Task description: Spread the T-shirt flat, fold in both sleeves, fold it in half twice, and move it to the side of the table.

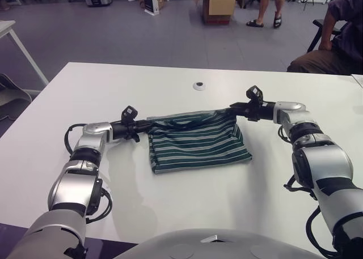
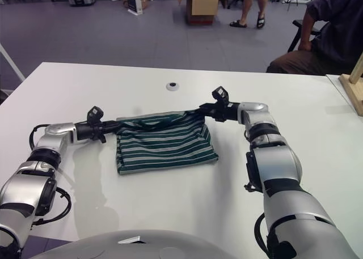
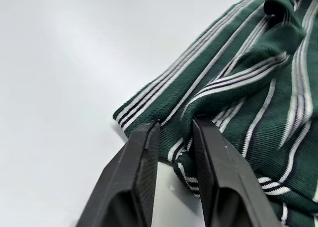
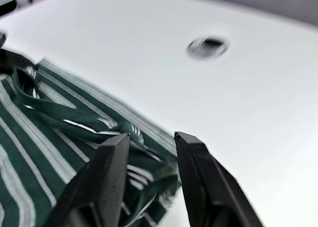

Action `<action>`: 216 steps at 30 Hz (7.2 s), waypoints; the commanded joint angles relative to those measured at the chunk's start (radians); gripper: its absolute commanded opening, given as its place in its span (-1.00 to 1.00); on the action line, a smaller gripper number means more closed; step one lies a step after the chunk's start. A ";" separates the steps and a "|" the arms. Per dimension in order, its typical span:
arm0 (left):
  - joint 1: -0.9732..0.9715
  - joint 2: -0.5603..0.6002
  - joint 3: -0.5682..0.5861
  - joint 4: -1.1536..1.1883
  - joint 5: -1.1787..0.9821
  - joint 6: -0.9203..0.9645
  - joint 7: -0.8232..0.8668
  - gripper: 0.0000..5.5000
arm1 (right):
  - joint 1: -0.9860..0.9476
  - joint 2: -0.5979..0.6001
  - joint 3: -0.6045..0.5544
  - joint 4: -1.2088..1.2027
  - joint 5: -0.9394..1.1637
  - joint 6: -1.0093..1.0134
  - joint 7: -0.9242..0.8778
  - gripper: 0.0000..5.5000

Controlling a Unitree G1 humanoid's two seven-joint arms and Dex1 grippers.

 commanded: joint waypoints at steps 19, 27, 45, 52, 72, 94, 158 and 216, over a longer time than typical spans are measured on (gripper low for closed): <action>0.260 0.012 0.329 -0.600 -0.209 0.200 0.274 -0.15 | 0.421 0.147 0.511 -0.891 -0.407 0.069 -0.197 0.01; 0.365 0.007 0.346 -0.888 -0.223 0.265 0.391 -0.15 | 0.390 -0.255 0.449 -0.856 -0.446 -0.110 -0.038 0.01; 0.429 0.010 0.113 -1.160 -0.134 0.316 0.365 -0.15 | 0.453 -0.026 0.410 -0.858 -0.283 -0.059 -0.021 0.01; 0.525 0.140 -0.024 -1.305 -0.036 0.243 0.208 -0.07 | 0.515 -0.059 0.318 -1.129 -0.147 0.081 0.023 0.01; 0.592 0.212 -0.444 -1.320 0.321 -0.105 0.015 0.16 | 0.867 -0.501 0.202 -1.366 -0.085 -0.261 0.334 0.26; 0.577 0.148 -0.449 -1.148 0.198 -0.140 -0.060 -0.96 | 0.856 -0.499 0.249 -1.299 -0.100 -0.292 0.310 -0.87; 0.466 0.115 -0.203 -0.328 0.002 0.198 0.323 -0.06 | 0.475 -0.081 -0.099 -0.592 0.046 0.125 -0.415 -0.25; 0.464 -0.188 0.241 -0.953 0.055 0.126 0.925 -0.06 | 0.355 0.197 -0.212 -0.375 0.009 -0.250 -0.850 -0.25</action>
